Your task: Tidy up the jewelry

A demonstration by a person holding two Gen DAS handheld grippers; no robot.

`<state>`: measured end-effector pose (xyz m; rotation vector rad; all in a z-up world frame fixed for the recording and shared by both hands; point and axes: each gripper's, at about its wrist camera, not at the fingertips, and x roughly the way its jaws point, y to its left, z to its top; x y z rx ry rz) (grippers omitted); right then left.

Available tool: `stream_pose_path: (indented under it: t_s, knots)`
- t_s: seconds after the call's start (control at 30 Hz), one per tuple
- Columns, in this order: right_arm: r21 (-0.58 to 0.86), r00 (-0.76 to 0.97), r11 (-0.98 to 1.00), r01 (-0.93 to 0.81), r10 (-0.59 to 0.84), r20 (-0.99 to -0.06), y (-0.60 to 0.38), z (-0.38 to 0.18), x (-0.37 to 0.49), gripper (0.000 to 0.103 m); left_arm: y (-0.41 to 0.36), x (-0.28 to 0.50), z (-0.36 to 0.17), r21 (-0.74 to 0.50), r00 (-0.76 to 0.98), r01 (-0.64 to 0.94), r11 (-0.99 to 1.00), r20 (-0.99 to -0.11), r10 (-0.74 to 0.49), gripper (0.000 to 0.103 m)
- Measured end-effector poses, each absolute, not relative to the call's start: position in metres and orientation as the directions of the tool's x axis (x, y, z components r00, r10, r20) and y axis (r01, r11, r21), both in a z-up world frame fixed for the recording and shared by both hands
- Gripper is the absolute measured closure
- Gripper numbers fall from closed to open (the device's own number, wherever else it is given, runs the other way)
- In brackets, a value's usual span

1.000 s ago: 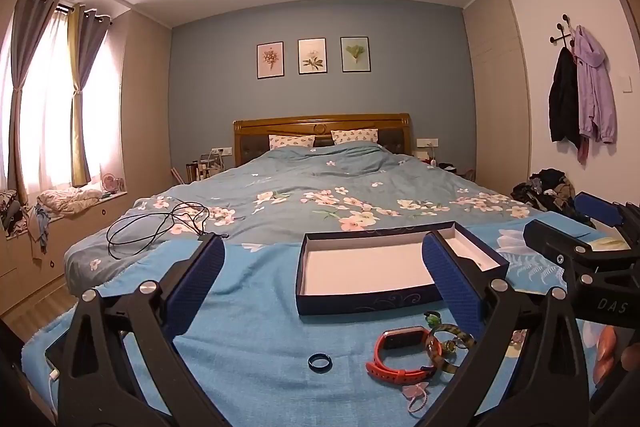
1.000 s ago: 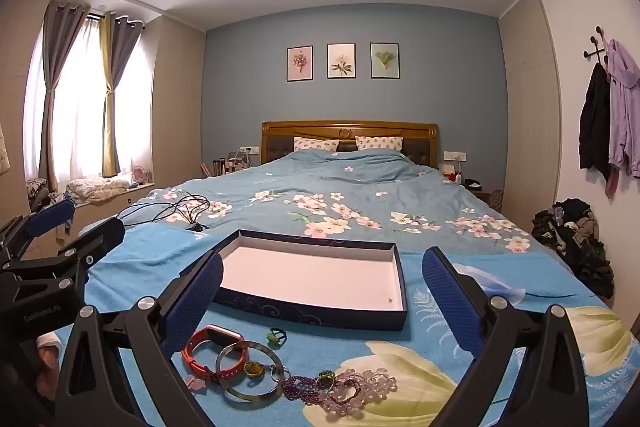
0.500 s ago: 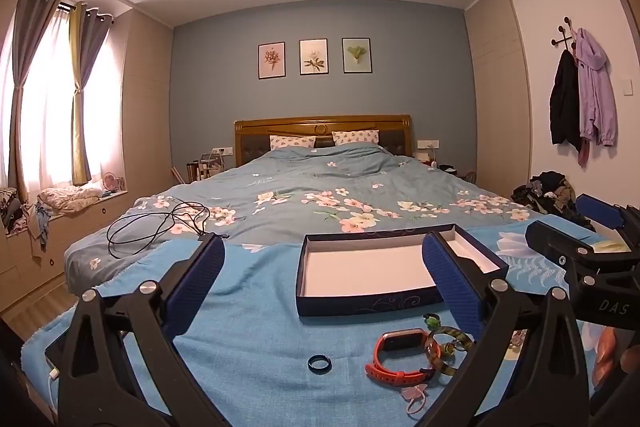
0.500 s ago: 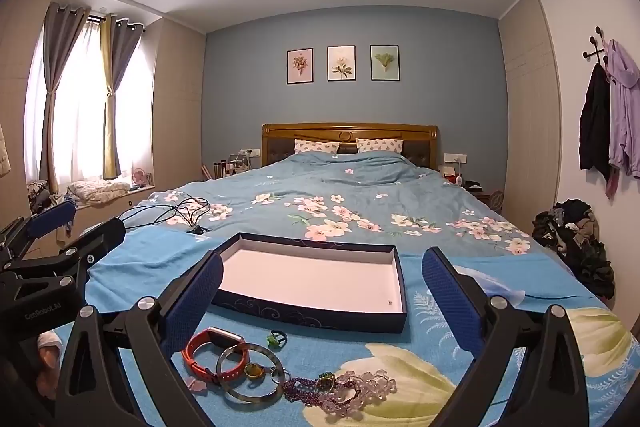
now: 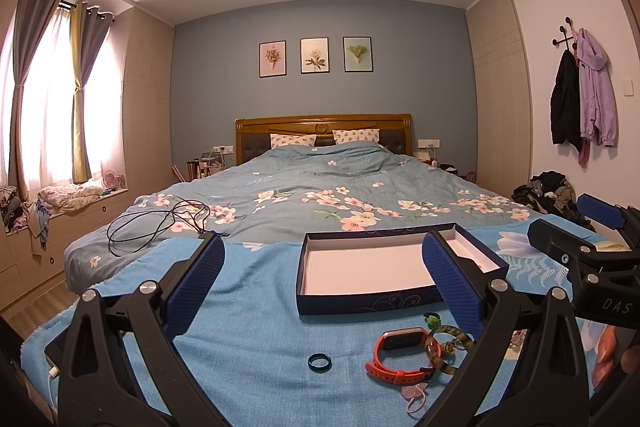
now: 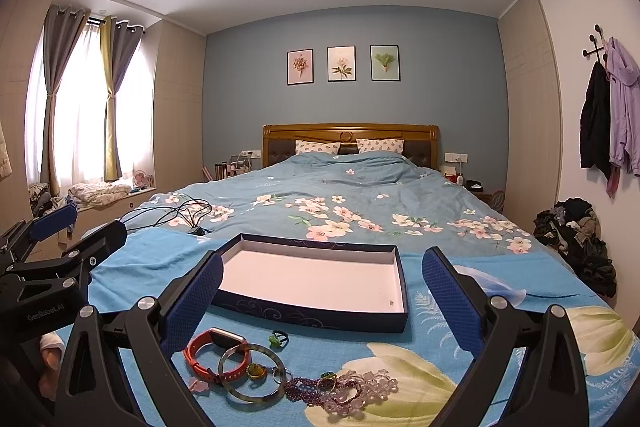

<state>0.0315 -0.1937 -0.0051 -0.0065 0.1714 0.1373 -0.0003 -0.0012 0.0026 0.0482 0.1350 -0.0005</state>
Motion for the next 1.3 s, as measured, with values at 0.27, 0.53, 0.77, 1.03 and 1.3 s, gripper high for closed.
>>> stream_pose_path:
  t_s: [0.27, 0.53, 0.77, 1.03, 1.3]
  knots:
    - [0.007, 0.976, 0.990, -0.139, 0.138, -0.168, -0.193, -0.007, 0.031, 0.007, -0.002, 0.001, 0.003, 0.047, 0.990, 0.001, 0.999, -0.138, 0.005, 0.006]
    - [0.009, 0.976, 0.990, -0.141, 0.140, -0.169, -0.192, -0.008, 0.031, 0.007, -0.001, 0.000, 0.002, 0.048, 0.990, 0.001, 0.999, -0.138, 0.006, 0.006]
    - [0.012, 0.976, 0.990, -0.141, 0.141, -0.168, -0.192, -0.008, 0.030, 0.007, -0.006, 0.000, 0.003, 0.048, 0.990, 0.003, 0.999, -0.141, 0.003, 0.006]
    - [0.017, 0.975, 0.989, -0.144, 0.145, -0.169, -0.193, -0.008, 0.030, 0.007, -0.002, 0.000, 0.000, 0.045, 0.990, 0.001, 0.999, -0.141, 0.006, 0.006]
    - [0.021, 0.974, 0.989, -0.144, 0.145, -0.173, -0.192, -0.009, 0.029, 0.007, -0.002, -0.001, 0.000, 0.043, 0.990, 0.004, 0.999, -0.144, 0.002, 0.006]
